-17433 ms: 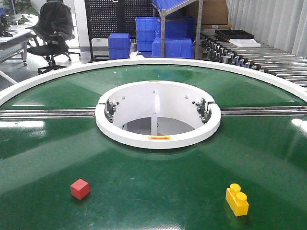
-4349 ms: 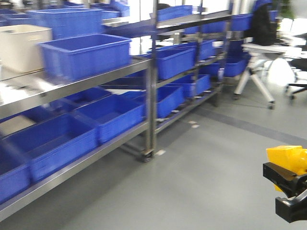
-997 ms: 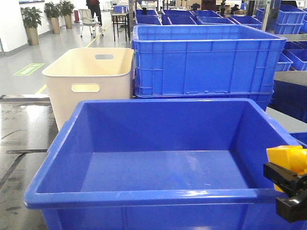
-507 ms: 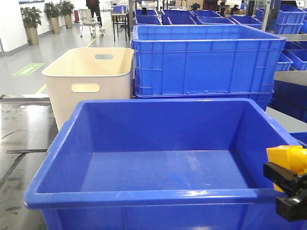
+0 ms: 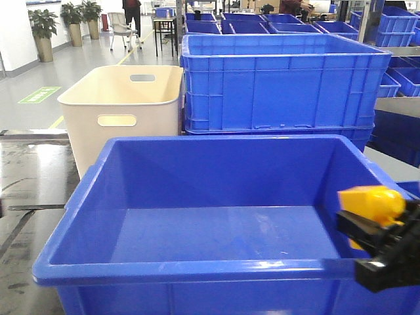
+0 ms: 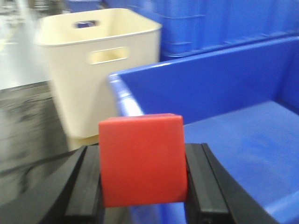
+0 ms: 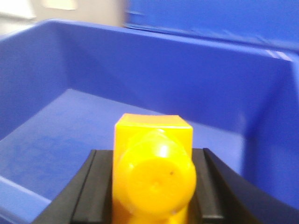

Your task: Pick red and yellow blocks into blue bin

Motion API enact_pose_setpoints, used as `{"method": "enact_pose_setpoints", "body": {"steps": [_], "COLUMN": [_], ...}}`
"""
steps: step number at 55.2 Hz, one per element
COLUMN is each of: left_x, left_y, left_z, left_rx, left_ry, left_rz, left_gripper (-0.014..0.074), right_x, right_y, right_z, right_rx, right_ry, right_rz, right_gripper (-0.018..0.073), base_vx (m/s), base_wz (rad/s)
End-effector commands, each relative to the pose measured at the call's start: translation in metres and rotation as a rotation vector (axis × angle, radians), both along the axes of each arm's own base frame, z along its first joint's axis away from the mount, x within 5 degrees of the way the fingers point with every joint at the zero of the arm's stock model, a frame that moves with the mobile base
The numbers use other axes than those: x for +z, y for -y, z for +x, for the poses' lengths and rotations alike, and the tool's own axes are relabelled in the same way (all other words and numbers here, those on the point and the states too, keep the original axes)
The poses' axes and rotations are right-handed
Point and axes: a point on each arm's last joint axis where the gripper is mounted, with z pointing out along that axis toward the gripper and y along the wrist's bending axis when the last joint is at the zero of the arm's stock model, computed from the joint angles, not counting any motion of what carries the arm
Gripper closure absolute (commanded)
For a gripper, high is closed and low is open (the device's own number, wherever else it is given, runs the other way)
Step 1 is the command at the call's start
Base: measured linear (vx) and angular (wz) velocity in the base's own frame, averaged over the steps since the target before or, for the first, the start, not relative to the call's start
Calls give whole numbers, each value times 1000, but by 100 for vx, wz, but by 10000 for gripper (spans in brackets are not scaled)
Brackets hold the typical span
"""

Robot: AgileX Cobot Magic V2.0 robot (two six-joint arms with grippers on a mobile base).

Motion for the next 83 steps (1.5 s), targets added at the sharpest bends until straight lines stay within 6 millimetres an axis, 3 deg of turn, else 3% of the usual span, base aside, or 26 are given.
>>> {"method": "enact_pose_setpoints", "body": {"steps": [1,14,22,27,37,41,47,53,57,63,67,68,71,77,83], "left_x": [29,44,40,39,41,41,45,53,61,76,84,85,91,100,85], "left_y": [20,97,125,132,134,134,132,126,119,103,86,82,69,50,37], "left_z": [21,97,125,134,136,136,134,128,117,97,81,79,67,39,13], "left_rx": [-73,-281,-346,-375,-379,-375,-372,-364,-363,-334,-290,-279,-239,-199,-185], "left_ry": [86,34,-20,-52,-52,-46,-35,6,34,28,-9,-10,-24,-12,22], "left_rz": [-22,3,24,34,19,17,18,68,123,157,172,189,215,196,171], "left_gripper": [594,589,506,412,125,31,-19,6,72,354,588,607,605,604,601], "right_x": [27,42,50,52,53,54,55,58,65,78,85,86,91,89,69], "right_y": [-11,-36,-41,-40,-39,-39,-38,-37,-35,-29,-26,-25,-22,-16,-7], "right_z": [11,63,74,75,76,76,76,73,65,46,31,26,12,-8,-26], "right_rx": [23,48,47,40,31,22,16,16,20,37,66,75,97,105,66], "right_ry": [119,122,136,148,159,171,179,190,204,250,259,259,254,203,180], "right_rz": [-3,-6,0,4,7,10,13,18,27,5,-32,-39,-49,5,33], "right_gripper": [569,554,443,316,-13,-94,-148,-132,-70,138,357,421,578,573,570], "base_vx": [0,0,0,0,0,0,0,0,0,0,0,0,0,0,0], "base_wz": [0,0,0,0,0,0,0,0,0,0,0,0,0,0,0]}}
